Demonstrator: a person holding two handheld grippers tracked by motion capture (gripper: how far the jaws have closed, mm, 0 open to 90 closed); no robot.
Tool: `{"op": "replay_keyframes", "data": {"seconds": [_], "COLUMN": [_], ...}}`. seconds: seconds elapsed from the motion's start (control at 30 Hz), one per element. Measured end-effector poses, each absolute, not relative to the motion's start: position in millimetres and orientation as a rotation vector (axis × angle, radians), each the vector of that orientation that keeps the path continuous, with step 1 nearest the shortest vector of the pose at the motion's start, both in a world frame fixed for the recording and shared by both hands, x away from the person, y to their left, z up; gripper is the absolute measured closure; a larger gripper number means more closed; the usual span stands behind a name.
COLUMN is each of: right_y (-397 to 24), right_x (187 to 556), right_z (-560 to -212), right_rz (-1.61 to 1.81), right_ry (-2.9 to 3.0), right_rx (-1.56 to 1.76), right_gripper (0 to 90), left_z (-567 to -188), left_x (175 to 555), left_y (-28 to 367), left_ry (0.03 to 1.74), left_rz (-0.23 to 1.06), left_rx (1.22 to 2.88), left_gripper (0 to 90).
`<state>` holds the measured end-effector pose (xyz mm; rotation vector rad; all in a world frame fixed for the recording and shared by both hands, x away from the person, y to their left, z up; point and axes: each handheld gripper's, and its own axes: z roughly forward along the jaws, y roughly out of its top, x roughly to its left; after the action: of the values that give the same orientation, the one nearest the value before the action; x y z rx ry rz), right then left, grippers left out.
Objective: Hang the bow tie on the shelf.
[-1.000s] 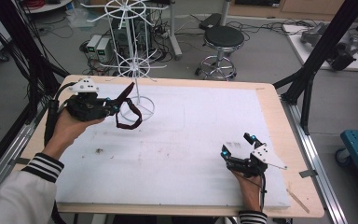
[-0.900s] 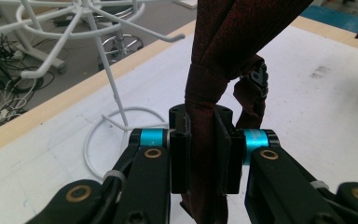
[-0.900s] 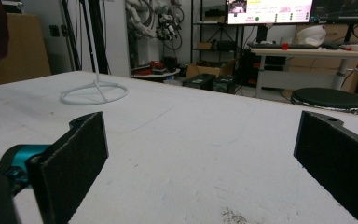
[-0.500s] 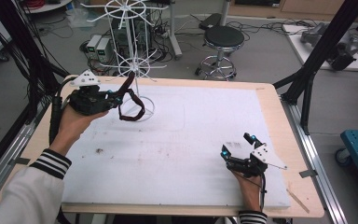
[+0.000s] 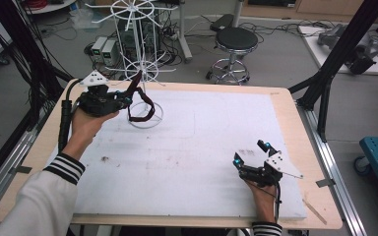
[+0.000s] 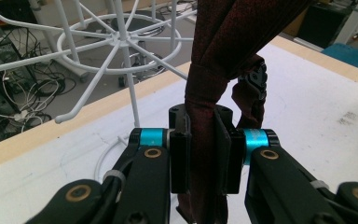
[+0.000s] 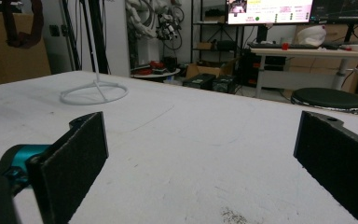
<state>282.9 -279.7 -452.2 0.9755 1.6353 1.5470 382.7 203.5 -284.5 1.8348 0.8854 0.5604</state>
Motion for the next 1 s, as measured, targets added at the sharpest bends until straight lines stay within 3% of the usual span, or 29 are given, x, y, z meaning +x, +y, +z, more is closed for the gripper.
{"op": "replay_keyframes", "data": {"seconds": [1.0], "right_y": [-280], "right_x": [283], "right_z": [-452], "right_rz": [1.548], "right_ry": [1.633], "right_rx": [0.978], "right_gripper": [2.2], "left_z": [-309], "left_x": [405], "left_y": [192], "left_ry": [1.046], "left_rz": [0.68], "left_rx": [1.731], "left_gripper": [78.1]}}
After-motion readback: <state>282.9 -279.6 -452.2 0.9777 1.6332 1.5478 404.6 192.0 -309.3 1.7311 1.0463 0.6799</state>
